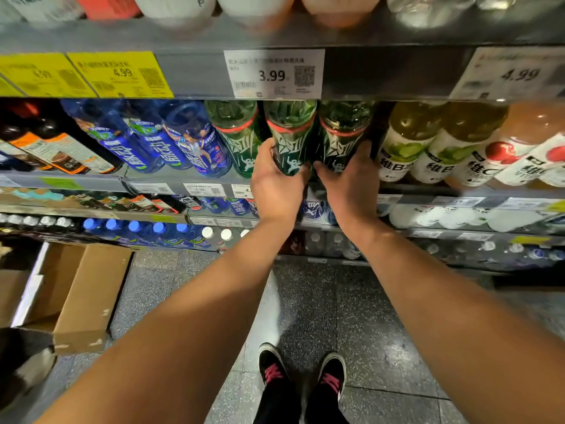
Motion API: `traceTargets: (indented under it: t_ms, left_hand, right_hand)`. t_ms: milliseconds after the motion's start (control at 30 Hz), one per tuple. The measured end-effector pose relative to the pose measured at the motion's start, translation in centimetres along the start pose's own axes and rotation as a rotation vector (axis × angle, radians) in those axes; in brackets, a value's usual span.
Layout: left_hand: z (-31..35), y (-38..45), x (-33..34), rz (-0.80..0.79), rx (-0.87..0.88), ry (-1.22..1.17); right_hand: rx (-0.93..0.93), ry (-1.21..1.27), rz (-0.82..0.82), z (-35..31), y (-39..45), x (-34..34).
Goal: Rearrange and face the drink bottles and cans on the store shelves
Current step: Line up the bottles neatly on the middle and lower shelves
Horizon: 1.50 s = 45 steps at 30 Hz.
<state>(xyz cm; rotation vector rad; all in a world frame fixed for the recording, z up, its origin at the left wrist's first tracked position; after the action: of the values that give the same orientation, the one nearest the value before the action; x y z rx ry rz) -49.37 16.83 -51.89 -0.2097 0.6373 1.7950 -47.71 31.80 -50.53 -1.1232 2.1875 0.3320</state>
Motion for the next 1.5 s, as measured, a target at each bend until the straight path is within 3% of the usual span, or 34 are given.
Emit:
traceTargets:
  t_ms: [167, 367, 467, 567, 700, 800, 1033, 1300, 1400, 1500]
  left_hand:
    - [0.2, -0.5, -0.8, -0.047, 0.015, 0.037]
    - [-0.9, -0.8, -5.4, 0.272, -0.055, 0.079]
    - [-2.3, 0.8, -5.5, 0.191, -0.176, 0.065]
    - [-2.9, 1.9, -4.7, 0.103, -0.192, 0.053]
    - [-3.2, 2.4, -4.0, 0.094, -0.280, 0.044]
    - [-4.1, 2.8, -4.3, 0.087, -0.273, 0.055]
    - [-4.9, 3.7, -5.2, -0.092, -0.230, 0.072]
    - [-3.5, 2.4, -5.5, -0.108, -0.212, -0.011]
    - [-3.5, 1.3, -7.7, -0.054, -0.175, 0.024]
    - [-4.0, 0.5, -10.8, -0.023, -0.166, 0.059]
  right_hand:
    - [-0.019, -0.069, -0.022, -0.2, -0.3, -0.3]
    - [-0.015, -0.064, -0.049, -0.3, -0.3, -0.4]
    - [-0.021, -0.053, -0.044, -0.5, -0.5, -0.6]
    - [-0.012, -0.040, -0.040, -0.5, -0.6, -0.6]
    - [-0.006, -0.039, -0.031, -0.4, -0.7, -0.5]
    - [-0.011, -0.038, -0.027, -0.2, -0.6, -0.3]
    - [-0.039, -0.067, -0.027, 0.3, -0.1, 0.0]
    - [-0.011, -0.082, -0.088, 0.2, -0.5, -0.3]
    - [0.049, -0.028, -0.153, 0.5, -2.1, -0.5]
    - [0.102, -0.011, -0.120, 0.3, -5.0, -0.9]
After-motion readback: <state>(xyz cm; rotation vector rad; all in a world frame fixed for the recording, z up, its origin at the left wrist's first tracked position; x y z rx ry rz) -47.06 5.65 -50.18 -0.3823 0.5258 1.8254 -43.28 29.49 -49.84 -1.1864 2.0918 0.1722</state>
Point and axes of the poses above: each hand's wrist, its own y-axis towards the middle knuckle, its own x-axis out of the palm, z = x × y, the point moved 5 cm from there along y, towards the middle knuckle, and after that the axes turned 14 degrees about x, right-handed, at the moved point
